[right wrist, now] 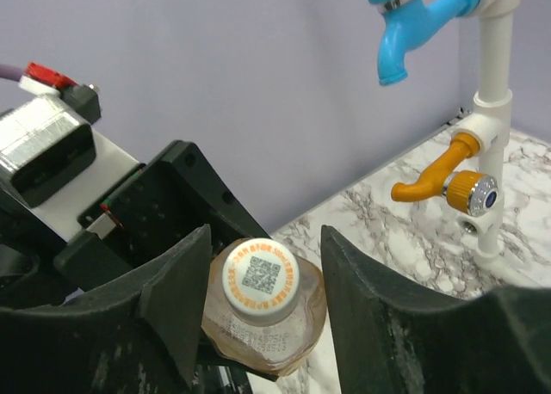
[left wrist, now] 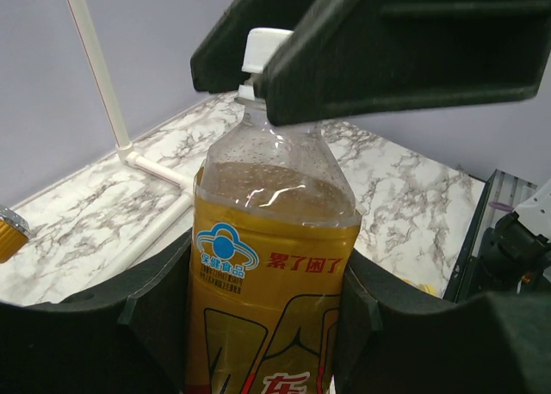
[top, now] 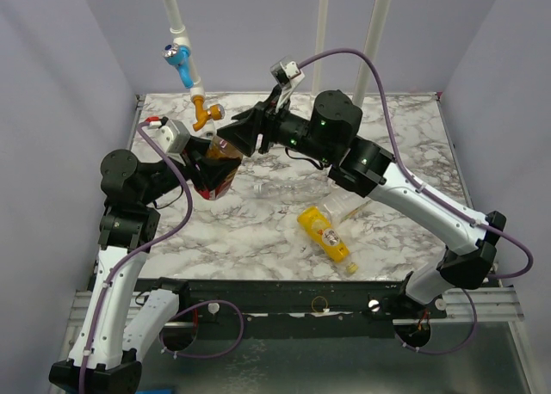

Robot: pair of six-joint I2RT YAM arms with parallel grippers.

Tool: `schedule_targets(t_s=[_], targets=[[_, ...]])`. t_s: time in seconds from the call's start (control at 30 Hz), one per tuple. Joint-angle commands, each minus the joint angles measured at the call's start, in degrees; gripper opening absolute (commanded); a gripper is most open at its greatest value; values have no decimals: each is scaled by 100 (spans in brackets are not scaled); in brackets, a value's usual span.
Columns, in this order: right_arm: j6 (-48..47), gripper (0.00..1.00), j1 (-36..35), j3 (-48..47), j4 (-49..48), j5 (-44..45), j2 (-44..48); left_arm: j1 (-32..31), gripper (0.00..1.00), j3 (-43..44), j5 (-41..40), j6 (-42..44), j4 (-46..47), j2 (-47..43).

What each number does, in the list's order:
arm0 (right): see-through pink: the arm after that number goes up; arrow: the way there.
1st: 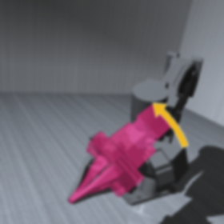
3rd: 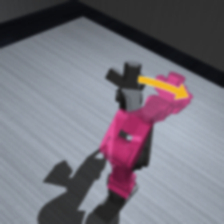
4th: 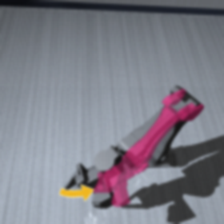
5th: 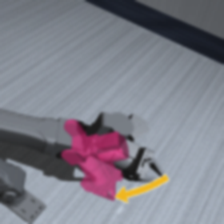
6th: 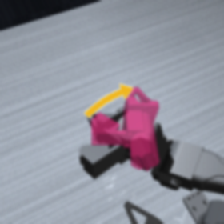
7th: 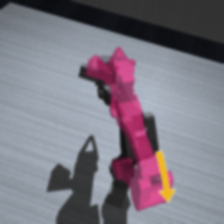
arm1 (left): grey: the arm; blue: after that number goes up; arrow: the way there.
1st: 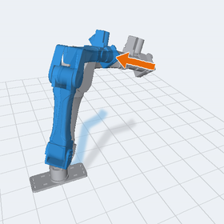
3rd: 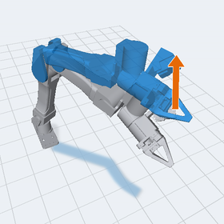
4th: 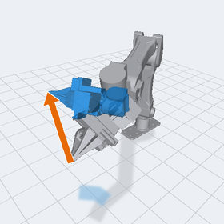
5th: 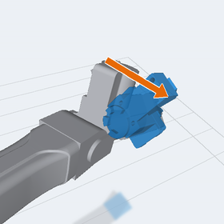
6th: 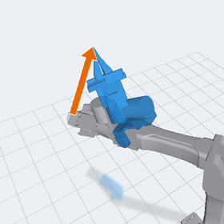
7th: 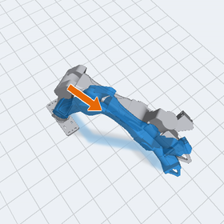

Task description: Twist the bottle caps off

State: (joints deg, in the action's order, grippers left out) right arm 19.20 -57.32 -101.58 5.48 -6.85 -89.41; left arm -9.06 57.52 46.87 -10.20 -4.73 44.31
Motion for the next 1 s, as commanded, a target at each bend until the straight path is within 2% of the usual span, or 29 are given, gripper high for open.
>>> schedule_targets(t_s=[0.0,0.13,0.23,0.4,0.53,0.8,0.97], targets=[[-19,56,-27,189,-136,154,174,15,20,102,-45,-159,95,-13],[20,45,-30,249,-218,201,242,20,20,93,-42,-189,104,-13],[26,43,-29,320,-295,211,305,20,20,76,-34,-206,104,-35],[-54,58,-26,289,-325,215,374,17,20,43,-21,-194,102,-71],[-119,58,-31,233,-284,272,406,19,20,67,-11,-213,104,-61],[-64,47,-29,248,-220,180,372,17,20,102,6,-254,113,-47],[-65,27,-30,213,-198,87,343,14,20,132,64,-331,114,-48]])
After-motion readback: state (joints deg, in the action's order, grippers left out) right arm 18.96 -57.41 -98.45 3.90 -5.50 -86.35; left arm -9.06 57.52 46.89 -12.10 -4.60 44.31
